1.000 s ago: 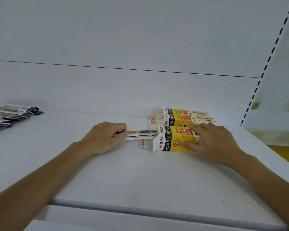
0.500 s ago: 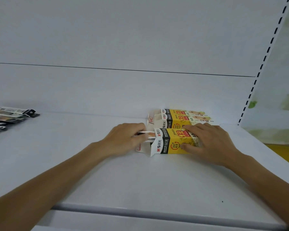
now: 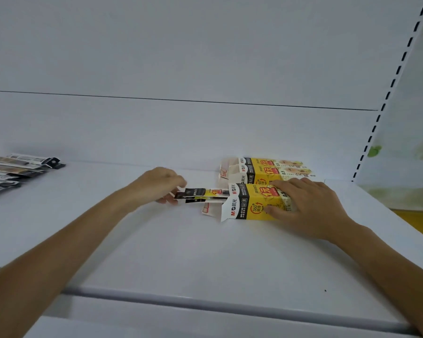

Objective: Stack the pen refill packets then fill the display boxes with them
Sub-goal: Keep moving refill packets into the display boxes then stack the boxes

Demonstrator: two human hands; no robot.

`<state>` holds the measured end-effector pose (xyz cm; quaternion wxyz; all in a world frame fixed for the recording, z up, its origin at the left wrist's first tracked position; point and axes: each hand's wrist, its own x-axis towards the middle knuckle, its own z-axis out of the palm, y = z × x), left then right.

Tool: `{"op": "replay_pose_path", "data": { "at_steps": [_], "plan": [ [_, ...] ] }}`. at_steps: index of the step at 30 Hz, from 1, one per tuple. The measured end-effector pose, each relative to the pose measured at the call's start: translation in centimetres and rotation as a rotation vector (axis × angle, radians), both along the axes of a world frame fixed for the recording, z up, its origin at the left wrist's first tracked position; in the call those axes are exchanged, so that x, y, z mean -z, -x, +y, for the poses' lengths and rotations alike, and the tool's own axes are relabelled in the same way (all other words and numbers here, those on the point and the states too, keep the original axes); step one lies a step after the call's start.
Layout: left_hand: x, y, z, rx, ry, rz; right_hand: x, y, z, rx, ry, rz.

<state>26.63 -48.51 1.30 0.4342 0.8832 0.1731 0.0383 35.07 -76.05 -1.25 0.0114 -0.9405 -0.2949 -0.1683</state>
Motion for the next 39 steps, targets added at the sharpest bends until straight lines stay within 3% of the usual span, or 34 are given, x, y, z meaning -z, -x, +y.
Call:
{"op": "replay_pose_path", "data": {
  "at_steps": [7, 13, 26, 36, 39],
  "plan": [
    [0.9, -0.8, -3.4, 0.074, 0.173, -0.18, -0.1, 0.3, -0.1, 0.006, 0.024, -0.027],
    [0.3, -2.0, -8.0, 0.093, 0.302, -0.082, 0.0, 0.3, -0.1, 0.011, 0.002, -0.028],
    [1.2, -1.3, -6.1, -0.014, 0.492, -0.199, 0.2, 0.3, -0.2, 0.002, -0.009, -0.032],
    [1.0, -1.5, -7.1, 0.081, 0.598, -0.065, 0.2, 0.3, -0.1, 0.003, -0.022, -0.052],
    [0.7, -1.4, -7.3, 0.152, 0.754, 0.011, 0.3, 0.2, -0.1, -0.001, -0.031, -0.065]
  ]
}}
